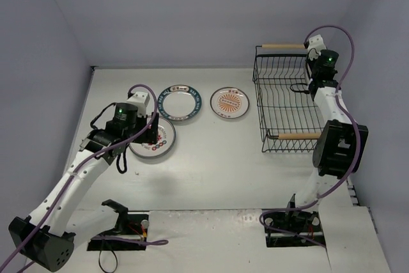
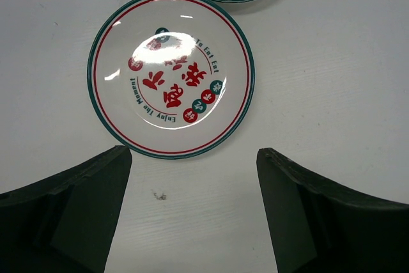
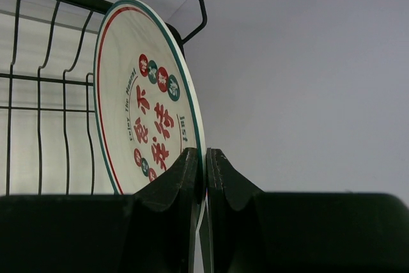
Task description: Load the plates into the dish rack
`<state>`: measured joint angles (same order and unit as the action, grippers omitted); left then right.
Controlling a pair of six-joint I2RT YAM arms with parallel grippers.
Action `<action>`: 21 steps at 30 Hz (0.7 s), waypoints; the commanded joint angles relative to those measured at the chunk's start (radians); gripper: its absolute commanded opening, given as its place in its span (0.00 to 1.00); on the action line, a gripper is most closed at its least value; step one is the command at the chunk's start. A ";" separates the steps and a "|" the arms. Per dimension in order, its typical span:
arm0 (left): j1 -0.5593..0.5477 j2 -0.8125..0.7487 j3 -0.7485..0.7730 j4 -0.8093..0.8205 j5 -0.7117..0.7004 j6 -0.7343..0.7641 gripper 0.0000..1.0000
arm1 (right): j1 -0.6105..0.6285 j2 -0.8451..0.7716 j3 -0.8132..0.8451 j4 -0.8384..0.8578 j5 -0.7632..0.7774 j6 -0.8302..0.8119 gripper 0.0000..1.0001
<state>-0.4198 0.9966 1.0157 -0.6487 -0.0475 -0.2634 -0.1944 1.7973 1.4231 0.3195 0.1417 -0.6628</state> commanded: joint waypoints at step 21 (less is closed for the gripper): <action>-0.002 0.033 0.040 0.070 0.026 -0.010 0.80 | -0.069 0.008 -0.056 0.228 0.012 0.011 0.00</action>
<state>-0.4198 1.0370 1.0157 -0.6224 -0.0254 -0.2649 -0.2462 1.8214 1.3563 0.4007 0.1467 -0.6655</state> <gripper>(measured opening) 0.803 0.105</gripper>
